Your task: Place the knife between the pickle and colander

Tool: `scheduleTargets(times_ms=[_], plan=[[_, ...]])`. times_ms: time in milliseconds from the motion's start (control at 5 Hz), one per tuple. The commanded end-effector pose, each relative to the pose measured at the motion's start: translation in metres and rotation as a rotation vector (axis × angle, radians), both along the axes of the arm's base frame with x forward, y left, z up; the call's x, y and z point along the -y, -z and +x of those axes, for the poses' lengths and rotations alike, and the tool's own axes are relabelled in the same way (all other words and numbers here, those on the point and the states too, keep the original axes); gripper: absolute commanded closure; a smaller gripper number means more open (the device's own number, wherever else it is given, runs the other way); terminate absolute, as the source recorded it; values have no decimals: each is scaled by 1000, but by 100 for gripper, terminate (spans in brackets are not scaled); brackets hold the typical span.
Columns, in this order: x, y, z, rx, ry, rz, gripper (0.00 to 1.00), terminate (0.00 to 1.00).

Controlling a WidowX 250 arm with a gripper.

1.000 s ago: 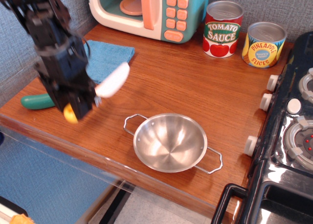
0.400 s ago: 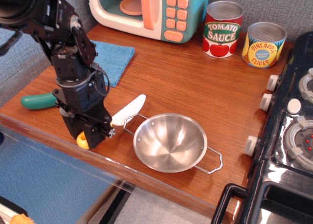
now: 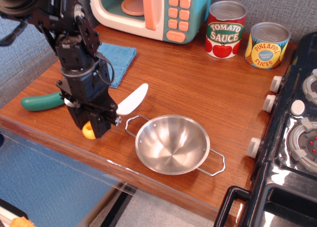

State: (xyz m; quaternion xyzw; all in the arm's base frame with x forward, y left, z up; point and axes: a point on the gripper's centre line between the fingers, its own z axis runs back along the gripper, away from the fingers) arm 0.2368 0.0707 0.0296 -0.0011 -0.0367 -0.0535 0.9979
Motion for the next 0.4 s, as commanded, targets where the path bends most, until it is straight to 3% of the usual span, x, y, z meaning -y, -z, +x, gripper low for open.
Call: scheduleTargets(times_ms=[0, 200], plan=[[-17, -6, -5, 13, -48, 14, 100, 0], [-18, -2, -8, -26, -85, 15, 0, 0]])
